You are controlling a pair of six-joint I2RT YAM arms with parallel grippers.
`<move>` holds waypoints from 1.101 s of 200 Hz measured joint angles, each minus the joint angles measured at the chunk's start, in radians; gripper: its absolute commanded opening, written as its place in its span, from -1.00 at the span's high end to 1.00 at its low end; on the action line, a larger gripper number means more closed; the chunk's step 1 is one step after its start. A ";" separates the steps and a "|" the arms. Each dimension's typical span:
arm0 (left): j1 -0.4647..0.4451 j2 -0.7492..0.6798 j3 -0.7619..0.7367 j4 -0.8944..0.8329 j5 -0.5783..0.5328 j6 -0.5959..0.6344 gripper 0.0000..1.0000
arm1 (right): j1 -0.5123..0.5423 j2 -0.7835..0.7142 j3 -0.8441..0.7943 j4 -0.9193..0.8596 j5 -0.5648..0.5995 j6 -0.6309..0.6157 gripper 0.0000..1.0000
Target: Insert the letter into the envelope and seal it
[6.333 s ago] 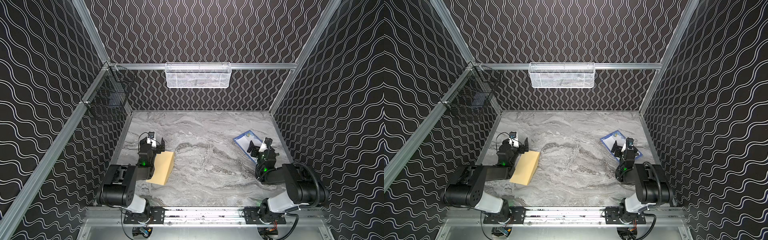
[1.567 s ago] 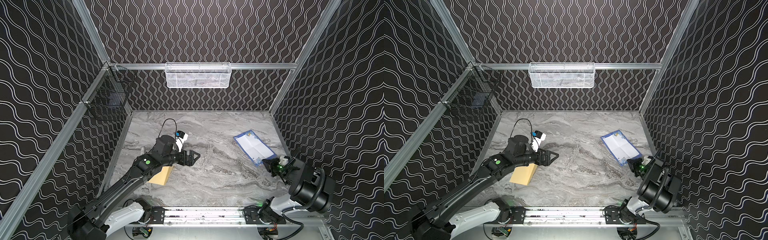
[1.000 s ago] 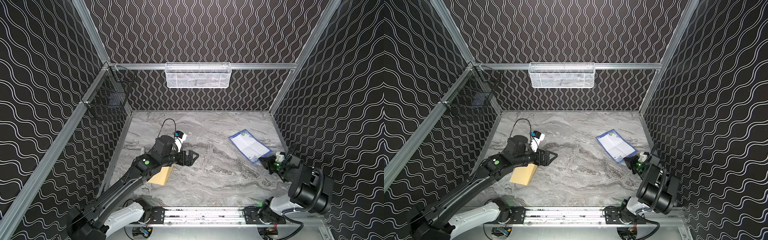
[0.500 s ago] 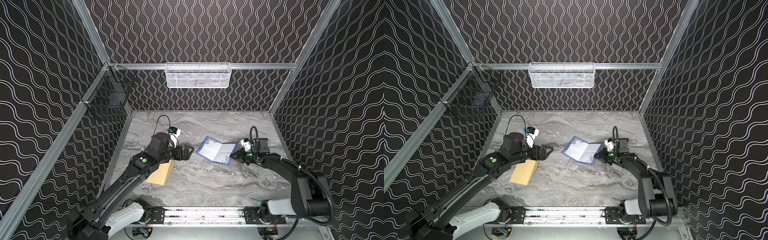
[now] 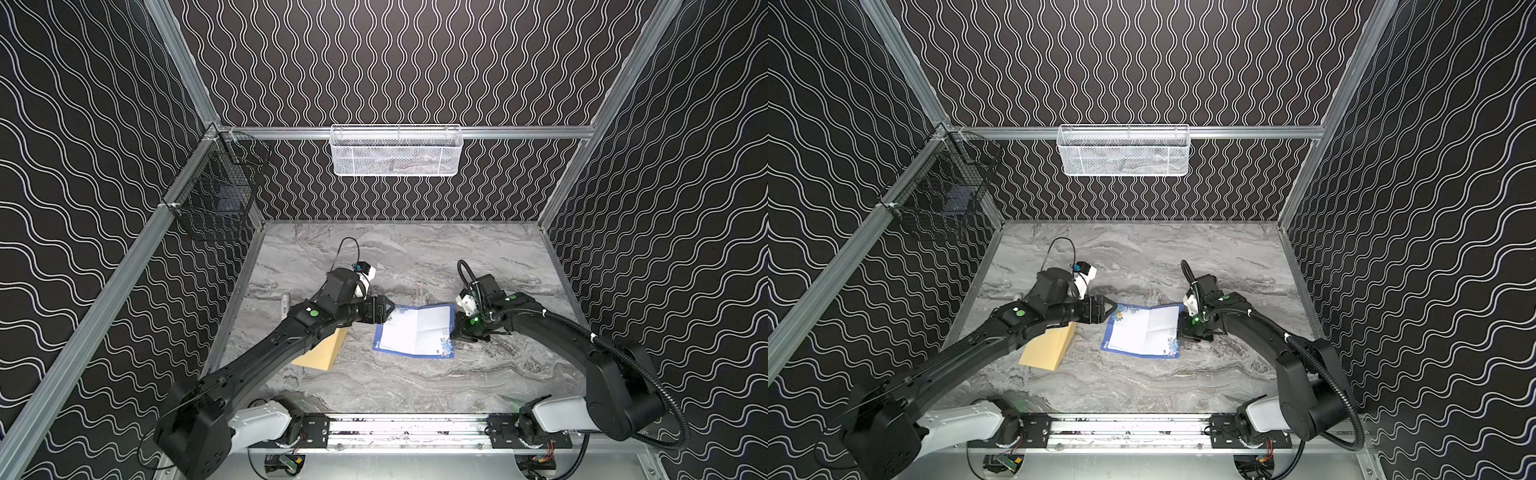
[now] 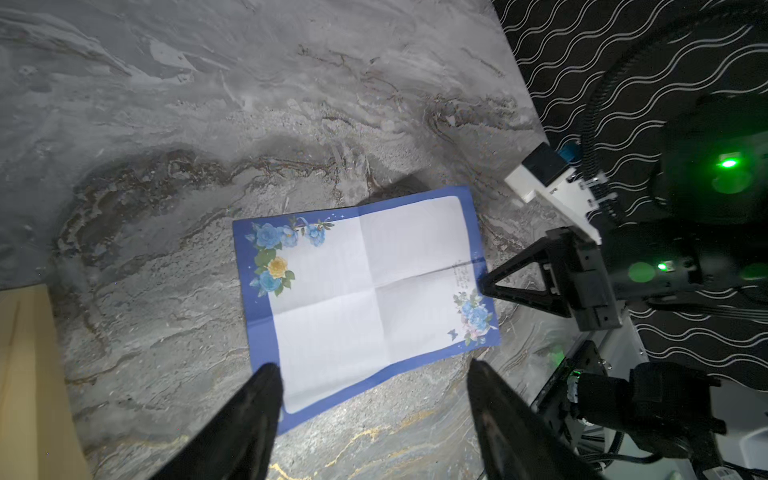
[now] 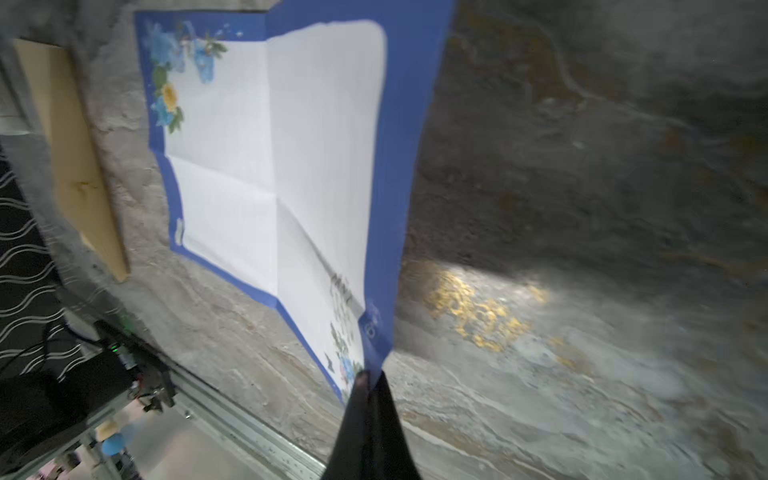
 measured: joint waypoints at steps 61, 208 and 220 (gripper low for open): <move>-0.093 0.181 0.019 0.007 -0.066 0.008 0.20 | 0.008 -0.017 0.045 -0.116 0.113 -0.028 1.00; -0.209 0.510 0.070 0.060 -0.203 0.023 0.89 | 0.009 -0.009 0.094 -0.152 0.115 -0.072 1.00; -0.212 0.521 0.070 0.080 -0.207 0.020 0.94 | 0.009 -0.009 0.095 -0.150 0.106 -0.072 1.00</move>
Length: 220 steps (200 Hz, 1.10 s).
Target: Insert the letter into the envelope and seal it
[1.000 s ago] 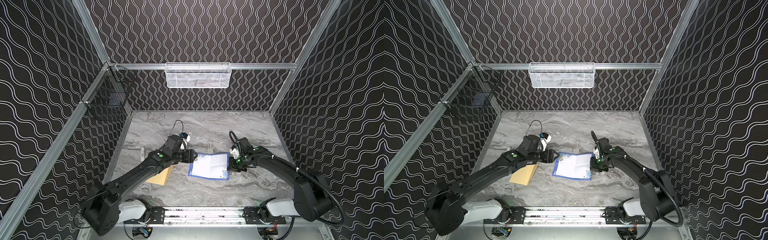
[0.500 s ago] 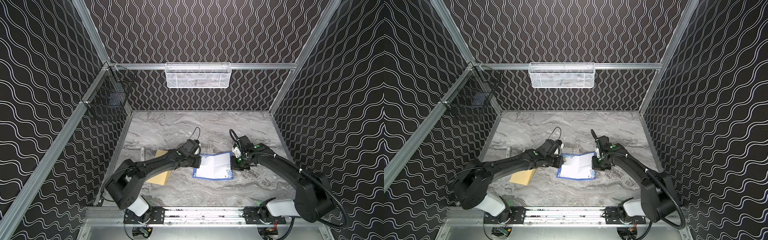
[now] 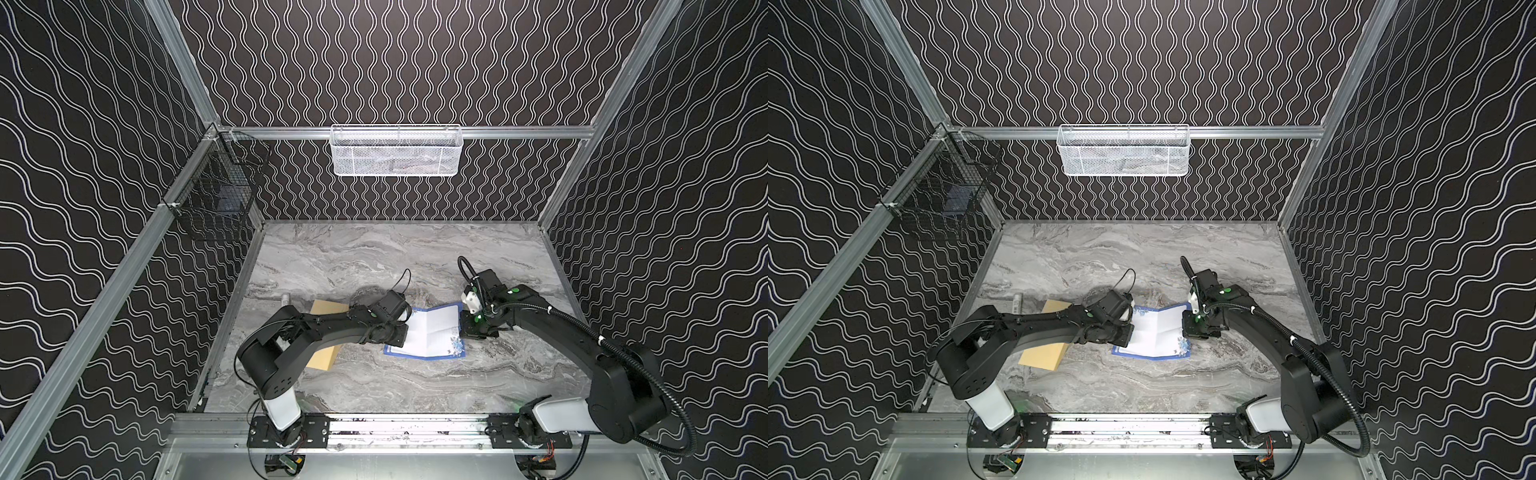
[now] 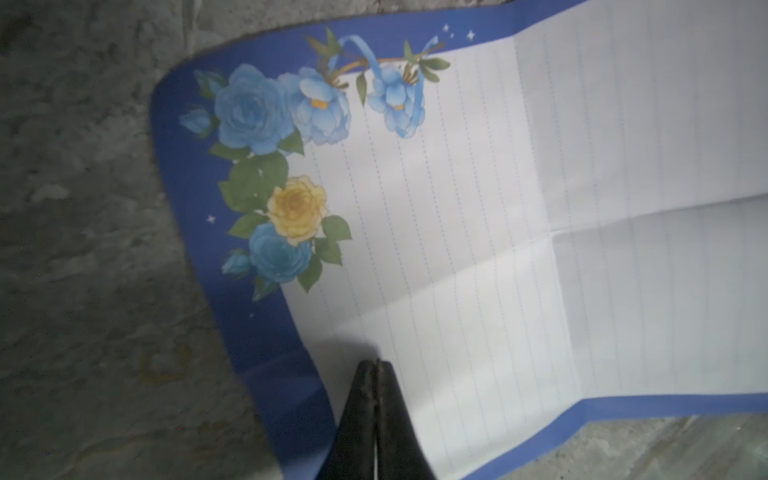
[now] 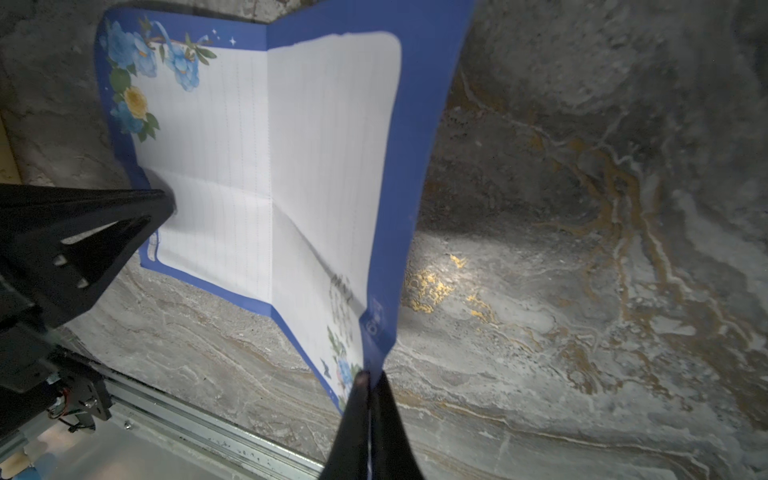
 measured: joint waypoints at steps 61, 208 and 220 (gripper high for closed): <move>-0.007 0.007 -0.050 0.138 0.000 -0.023 1.00 | 0.000 -0.047 -0.020 0.087 -0.118 0.013 0.62; -0.009 -0.022 -0.111 0.218 0.015 -0.047 1.00 | 0.000 -0.125 -0.119 0.415 -0.347 0.119 -0.65; -0.009 -0.022 -0.111 0.218 0.015 -0.047 1.00 | 0.001 -0.127 -0.140 0.458 -0.364 0.141 -0.68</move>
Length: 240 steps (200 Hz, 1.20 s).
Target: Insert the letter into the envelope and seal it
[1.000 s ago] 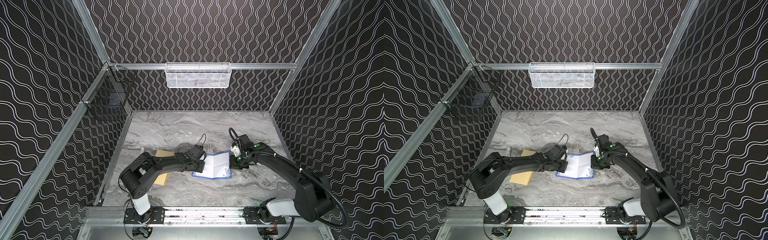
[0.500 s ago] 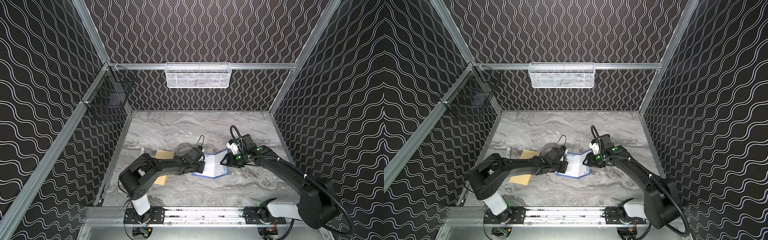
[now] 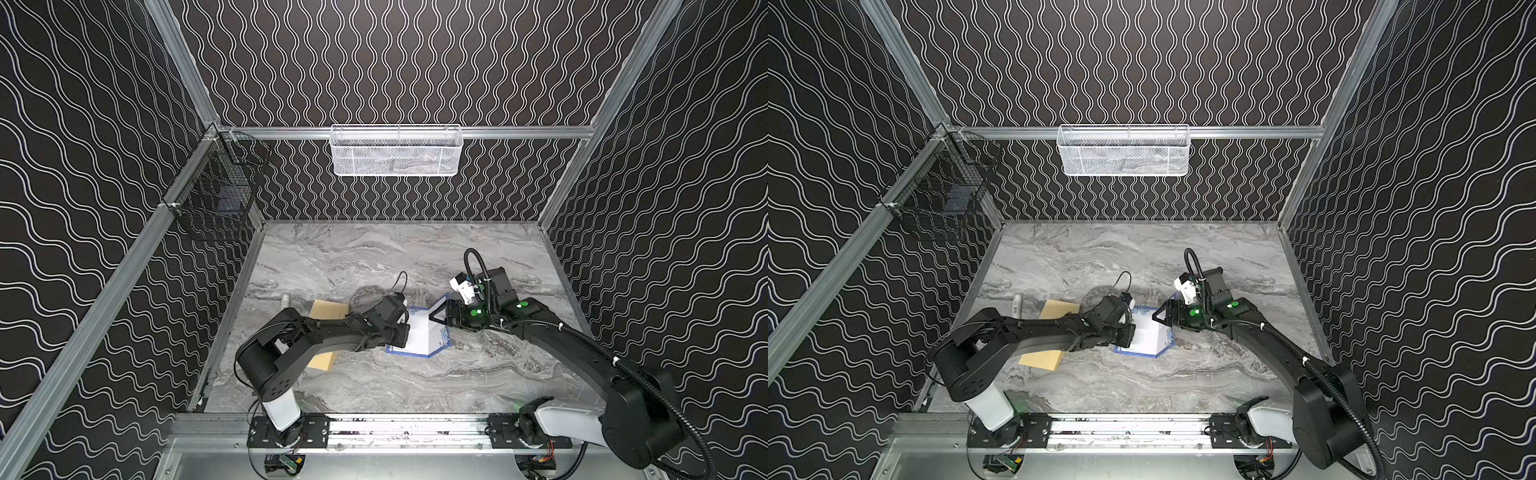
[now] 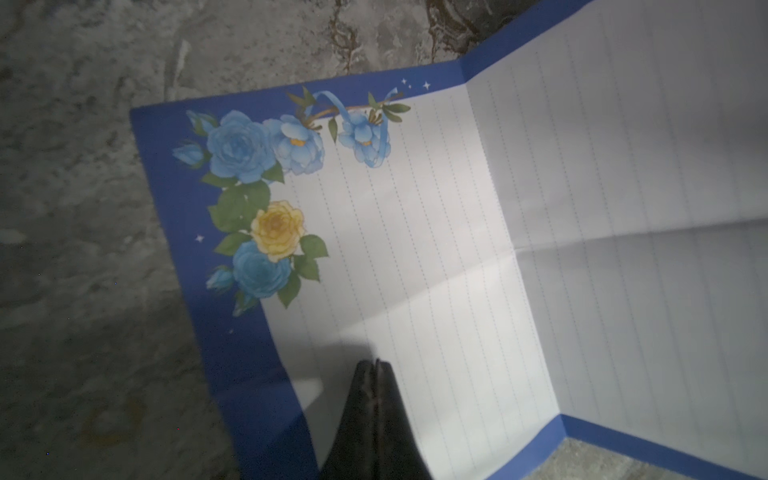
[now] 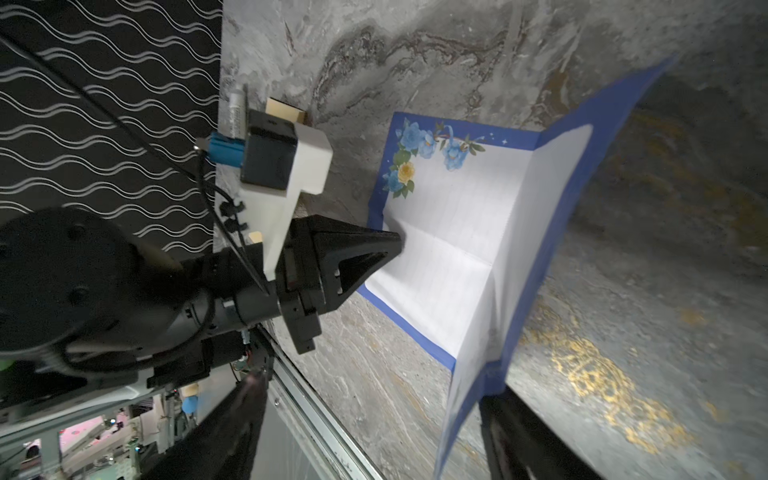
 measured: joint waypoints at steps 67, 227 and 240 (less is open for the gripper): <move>0.000 -0.005 -0.010 0.009 0.008 0.000 1.00 | 0.000 0.005 -0.091 0.232 -0.097 0.138 -0.94; 0.000 -0.016 -0.018 0.005 0.023 0.001 1.00 | 0.000 0.011 -0.366 0.935 -0.172 0.558 -0.28; 0.000 -0.016 -0.018 0.005 0.023 0.001 1.00 | 0.000 0.031 -0.379 1.001 -0.172 0.595 -0.15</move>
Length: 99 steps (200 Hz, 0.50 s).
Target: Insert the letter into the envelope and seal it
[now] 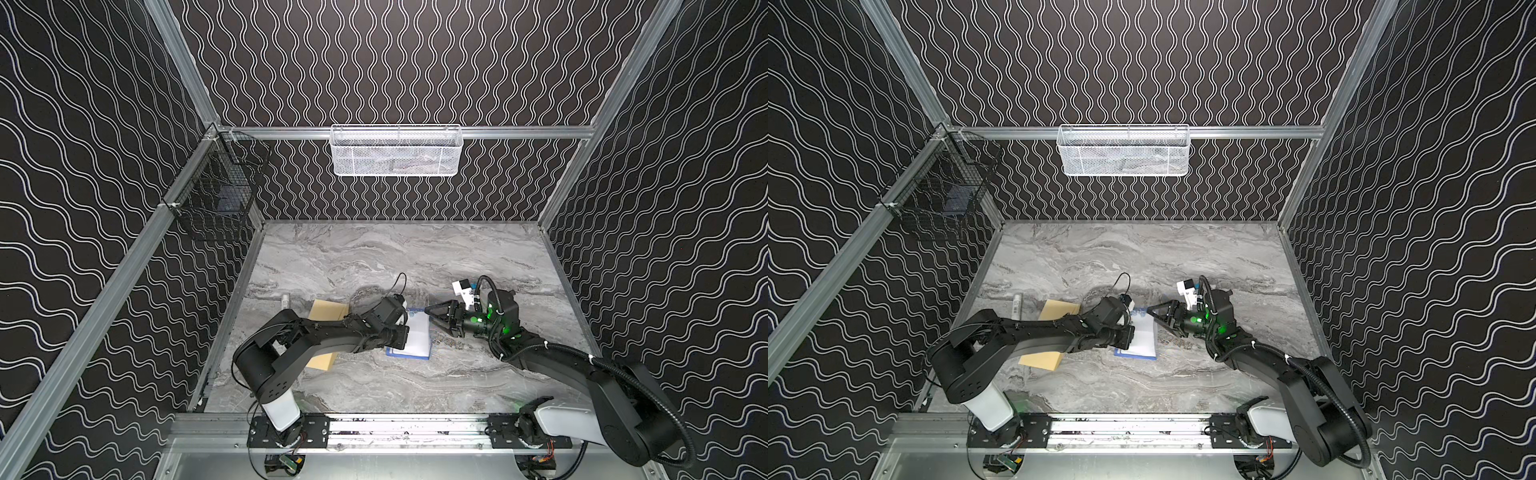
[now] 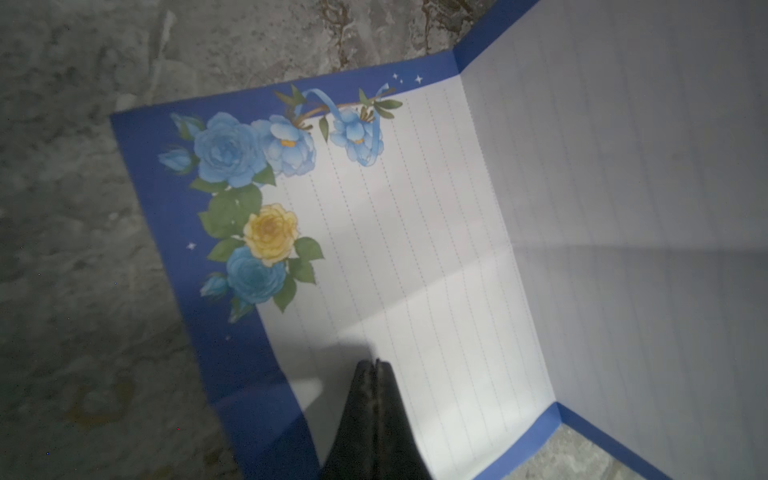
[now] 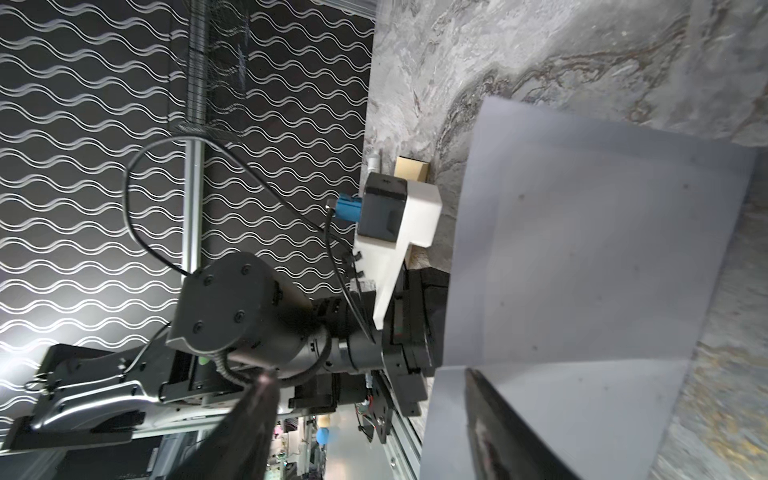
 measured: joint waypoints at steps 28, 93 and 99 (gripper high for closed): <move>0.000 0.000 0.000 0.000 0.000 0.000 1.00 | 0.000 0.035 -0.022 0.109 -0.005 0.053 0.36; 0.000 -0.002 -0.002 -0.002 0.000 0.000 1.00 | 0.000 0.116 -0.059 0.264 -0.011 0.128 0.74; 0.000 -0.002 -0.002 -0.002 0.000 0.000 1.00 | 0.000 0.123 -0.061 0.274 -0.011 0.132 0.72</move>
